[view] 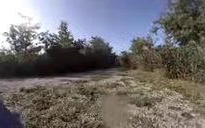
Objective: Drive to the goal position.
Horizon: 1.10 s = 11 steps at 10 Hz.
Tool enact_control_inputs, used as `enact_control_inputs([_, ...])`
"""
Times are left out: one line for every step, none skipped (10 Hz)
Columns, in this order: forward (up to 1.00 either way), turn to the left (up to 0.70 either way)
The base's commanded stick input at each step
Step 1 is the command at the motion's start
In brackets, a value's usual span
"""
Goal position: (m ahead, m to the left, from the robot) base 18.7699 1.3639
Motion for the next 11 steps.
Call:
enact_control_inputs([0.70, 0.00])
enact_control_inputs([0.70, 0.00])
enact_control_inputs([0.70, 0.00])
enact_control_inputs([0.70, 0.00])
enact_control_inputs([0.70, 0.00])
enact_control_inputs([0.70, 0.00])
enact_control_inputs([0.70, 0.00])
enact_control_inputs([0.70, 0.00])
enact_control_inputs([0.70, 0.00])
enact_control_inputs([0.70, 0.00])
enact_control_inputs([0.70, 0.00])
